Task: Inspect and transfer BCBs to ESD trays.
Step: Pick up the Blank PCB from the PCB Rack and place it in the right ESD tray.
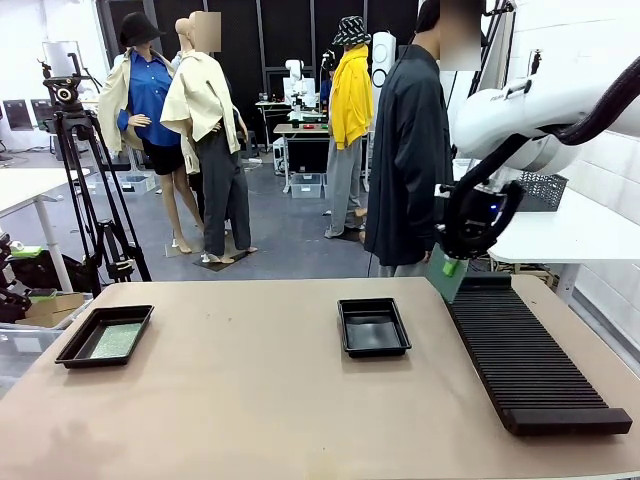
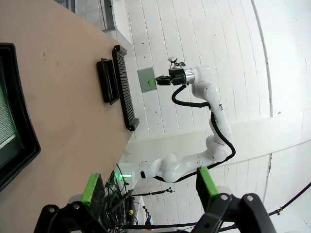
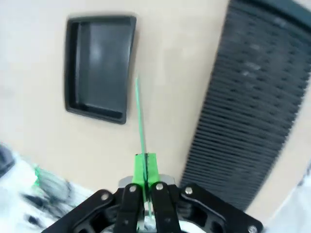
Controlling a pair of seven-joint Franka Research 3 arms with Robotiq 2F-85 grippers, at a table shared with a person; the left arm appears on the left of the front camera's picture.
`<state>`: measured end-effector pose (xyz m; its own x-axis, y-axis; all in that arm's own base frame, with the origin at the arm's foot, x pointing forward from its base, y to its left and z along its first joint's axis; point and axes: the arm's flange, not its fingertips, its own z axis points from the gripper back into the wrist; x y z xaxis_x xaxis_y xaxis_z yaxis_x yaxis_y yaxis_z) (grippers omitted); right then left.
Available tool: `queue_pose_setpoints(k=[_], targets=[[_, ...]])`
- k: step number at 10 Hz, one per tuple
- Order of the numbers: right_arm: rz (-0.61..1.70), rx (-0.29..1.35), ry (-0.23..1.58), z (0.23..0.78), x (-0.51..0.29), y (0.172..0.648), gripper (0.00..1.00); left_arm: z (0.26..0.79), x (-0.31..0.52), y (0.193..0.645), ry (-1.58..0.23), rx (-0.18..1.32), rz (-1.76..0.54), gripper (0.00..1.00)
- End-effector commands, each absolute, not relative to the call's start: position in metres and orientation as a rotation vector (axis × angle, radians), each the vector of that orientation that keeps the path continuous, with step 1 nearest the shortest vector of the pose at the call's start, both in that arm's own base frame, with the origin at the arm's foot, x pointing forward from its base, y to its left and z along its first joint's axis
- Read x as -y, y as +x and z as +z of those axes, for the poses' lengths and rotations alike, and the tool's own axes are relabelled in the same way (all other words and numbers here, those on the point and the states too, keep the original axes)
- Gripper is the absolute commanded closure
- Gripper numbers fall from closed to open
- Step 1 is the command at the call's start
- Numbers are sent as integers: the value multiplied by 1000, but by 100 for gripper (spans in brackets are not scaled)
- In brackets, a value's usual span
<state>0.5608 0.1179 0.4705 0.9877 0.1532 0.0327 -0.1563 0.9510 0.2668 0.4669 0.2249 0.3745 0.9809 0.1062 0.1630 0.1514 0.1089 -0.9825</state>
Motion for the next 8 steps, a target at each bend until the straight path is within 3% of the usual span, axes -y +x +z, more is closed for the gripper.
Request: queue_pose_setpoints(k=[1,4,8], targets=[[-73,35,302,453,-144,555,100,377,-225,468,-1465,219,-36,0],[-190,44,382,434,-166,550,100,377,-225,468,-1465,219,-36,0],[-129,52,497,413,-181,549,100,377,-225,468,-1465,219,-36,0]])
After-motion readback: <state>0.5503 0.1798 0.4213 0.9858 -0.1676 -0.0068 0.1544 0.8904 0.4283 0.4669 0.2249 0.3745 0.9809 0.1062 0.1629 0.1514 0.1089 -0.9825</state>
